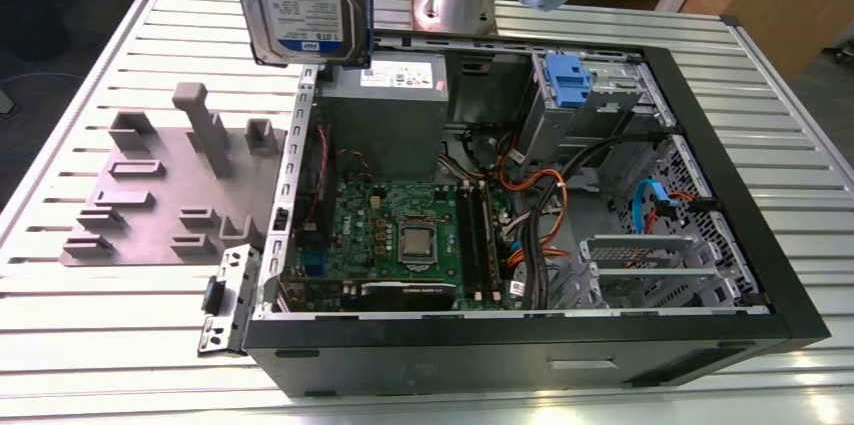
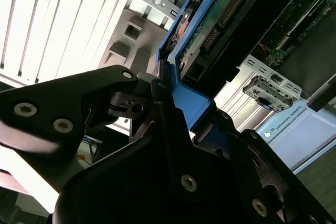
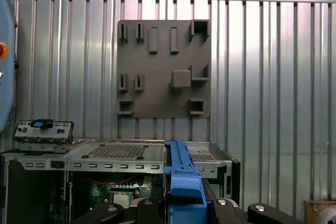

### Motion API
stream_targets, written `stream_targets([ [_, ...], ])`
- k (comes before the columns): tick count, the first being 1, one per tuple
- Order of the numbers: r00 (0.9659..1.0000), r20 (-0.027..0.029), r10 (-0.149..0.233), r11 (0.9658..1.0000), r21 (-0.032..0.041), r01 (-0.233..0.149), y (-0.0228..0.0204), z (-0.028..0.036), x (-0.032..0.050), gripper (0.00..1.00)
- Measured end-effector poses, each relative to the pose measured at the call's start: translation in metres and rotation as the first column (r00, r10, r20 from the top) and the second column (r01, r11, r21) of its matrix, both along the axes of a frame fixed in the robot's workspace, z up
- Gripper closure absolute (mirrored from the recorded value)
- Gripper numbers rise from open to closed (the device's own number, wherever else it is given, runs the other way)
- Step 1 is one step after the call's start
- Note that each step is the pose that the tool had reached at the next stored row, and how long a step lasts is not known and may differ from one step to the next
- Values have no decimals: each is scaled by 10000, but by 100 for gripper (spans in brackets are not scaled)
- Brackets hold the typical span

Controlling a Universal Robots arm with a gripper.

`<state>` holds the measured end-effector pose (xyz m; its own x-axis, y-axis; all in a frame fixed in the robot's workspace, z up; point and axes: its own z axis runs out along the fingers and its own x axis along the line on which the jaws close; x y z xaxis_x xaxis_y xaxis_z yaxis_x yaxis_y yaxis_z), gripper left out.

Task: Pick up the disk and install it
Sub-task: 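Pick up the disk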

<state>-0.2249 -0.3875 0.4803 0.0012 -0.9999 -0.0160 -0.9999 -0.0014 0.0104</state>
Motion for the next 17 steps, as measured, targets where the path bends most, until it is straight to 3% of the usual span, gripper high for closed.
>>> stream_targets([
  [6,10000,0,-6,10000,0,6,-53,0,0,64],
  [17,10000,1,-6,10000,0,6,-60,-1,144,64],
])
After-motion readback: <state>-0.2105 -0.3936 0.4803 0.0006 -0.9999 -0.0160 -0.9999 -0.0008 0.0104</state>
